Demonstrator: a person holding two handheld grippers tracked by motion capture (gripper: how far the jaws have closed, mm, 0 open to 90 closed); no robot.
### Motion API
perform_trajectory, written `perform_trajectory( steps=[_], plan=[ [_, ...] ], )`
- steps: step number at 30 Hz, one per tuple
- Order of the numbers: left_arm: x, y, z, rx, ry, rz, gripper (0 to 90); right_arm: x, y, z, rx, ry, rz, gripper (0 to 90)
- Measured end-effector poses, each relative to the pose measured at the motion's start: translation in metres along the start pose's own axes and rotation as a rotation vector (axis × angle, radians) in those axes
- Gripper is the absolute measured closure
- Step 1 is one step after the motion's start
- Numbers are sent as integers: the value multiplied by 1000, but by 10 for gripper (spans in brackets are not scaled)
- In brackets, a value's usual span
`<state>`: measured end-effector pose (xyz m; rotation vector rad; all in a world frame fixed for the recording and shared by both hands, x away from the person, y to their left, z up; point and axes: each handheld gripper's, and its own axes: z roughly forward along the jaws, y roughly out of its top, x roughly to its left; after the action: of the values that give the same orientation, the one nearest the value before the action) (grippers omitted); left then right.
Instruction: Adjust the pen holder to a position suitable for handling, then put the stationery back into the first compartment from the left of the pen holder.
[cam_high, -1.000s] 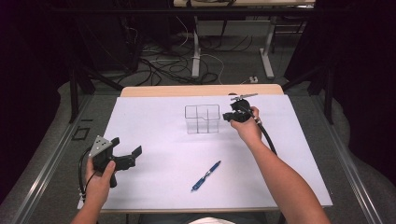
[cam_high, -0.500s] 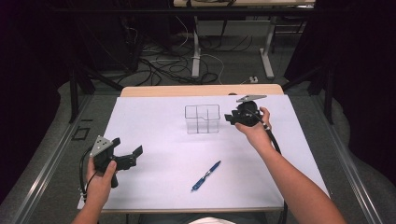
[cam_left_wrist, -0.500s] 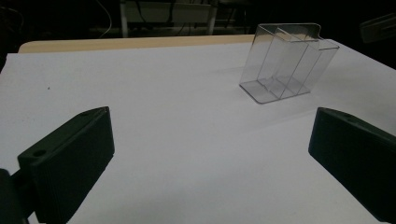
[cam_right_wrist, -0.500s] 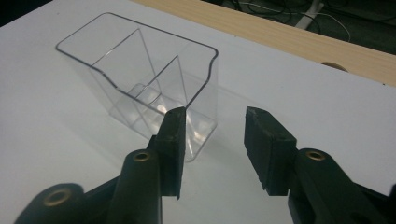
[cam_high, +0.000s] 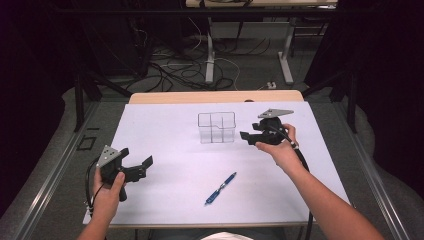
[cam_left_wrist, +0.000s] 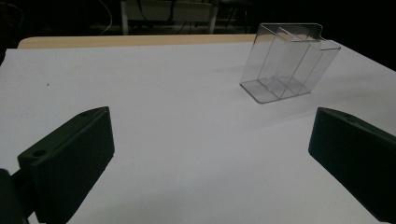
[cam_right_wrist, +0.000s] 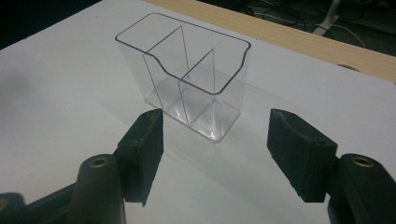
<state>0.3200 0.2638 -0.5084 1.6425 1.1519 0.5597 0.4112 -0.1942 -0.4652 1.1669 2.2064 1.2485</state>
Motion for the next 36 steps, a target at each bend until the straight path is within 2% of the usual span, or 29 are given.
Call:
perform_trajectory(
  steps=[3,7,12,15,17,20,21,24,30,31,36],
  plan=[
    [-1,0,0,-1,-1,-2,0,4,-5,-8,0,-5,-16,347],
    [-1,0,0,-2,-1,-2,0,8,-13,-20,-4,23,26,318],
    [-1,0,0,-2,-8,-4,0,13,-24,-32,-8,26,3,222],
    [-1,0,0,-2,-12,-6,0,15,-31,-38,-5,-1,-7,154],
    [-2,0,0,-2,-14,-8,0,16,-37,-41,-12,-19,-2,138],
    [-2,0,0,0,-15,-8,0,16,-46,-45,-36,-57,13,15],
    [-2,0,1,0,-14,-8,0,15,-49,-46,-40,-63,18,0],
    [-3,0,1,3,-19,-17,0,13,-57,-49,-35,-81,36,0],
    [-5,1,2,8,-33,-23,0,8,-64,-54,-79,-107,57,0],
    [-5,1,2,6,-29,-23,0,7,-64,-55,-86,-127,51,0],
    [-11,6,3,21,-24,-30,0,3,-63,-60,-62,-161,16,0]
  ],
)
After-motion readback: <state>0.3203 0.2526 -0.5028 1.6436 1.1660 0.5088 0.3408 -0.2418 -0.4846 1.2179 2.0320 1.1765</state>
